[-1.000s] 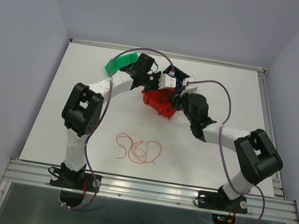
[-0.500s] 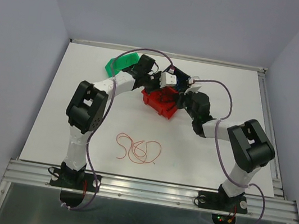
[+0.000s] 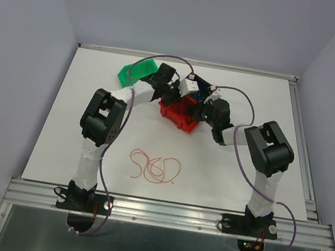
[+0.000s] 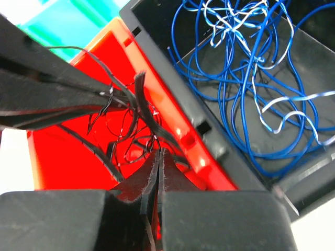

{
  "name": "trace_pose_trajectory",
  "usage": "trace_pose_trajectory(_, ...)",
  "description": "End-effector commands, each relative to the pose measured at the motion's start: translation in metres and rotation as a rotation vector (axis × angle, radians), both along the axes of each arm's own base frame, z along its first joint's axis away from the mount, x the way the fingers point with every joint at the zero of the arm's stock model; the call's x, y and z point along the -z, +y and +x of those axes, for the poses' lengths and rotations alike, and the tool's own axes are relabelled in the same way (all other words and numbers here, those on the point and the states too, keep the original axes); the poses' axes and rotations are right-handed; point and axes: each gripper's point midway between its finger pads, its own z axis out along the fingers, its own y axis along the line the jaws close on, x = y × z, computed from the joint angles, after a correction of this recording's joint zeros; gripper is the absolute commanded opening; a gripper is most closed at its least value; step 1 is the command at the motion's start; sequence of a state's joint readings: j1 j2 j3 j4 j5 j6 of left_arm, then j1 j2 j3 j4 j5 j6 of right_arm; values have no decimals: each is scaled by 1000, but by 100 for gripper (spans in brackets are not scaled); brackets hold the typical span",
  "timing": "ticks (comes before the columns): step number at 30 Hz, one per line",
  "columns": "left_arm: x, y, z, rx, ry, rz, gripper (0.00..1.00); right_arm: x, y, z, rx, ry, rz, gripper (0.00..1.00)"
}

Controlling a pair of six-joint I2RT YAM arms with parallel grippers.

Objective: Untangle the cables

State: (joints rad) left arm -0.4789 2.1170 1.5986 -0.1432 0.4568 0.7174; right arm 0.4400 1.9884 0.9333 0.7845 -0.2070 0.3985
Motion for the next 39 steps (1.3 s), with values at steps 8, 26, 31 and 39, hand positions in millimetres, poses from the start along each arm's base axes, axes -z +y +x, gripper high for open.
trace_pose_trajectory(8,-80,-10,12,-36,-127,-83,31,-34,11,20,59,-33,-10,0)
trace_pose_trajectory(26,-177,19,-65,19,-208,-169,48,-105,19,18,72,-127,8,34)
trace_pose_trajectory(31,-137,46,-114,75,-164,-66,59,-136,13,0,57,-171,29,68)
trace_pose_trajectory(39,-61,70,-202,262,-52,72,80,-155,5,-32,14,-192,53,96)
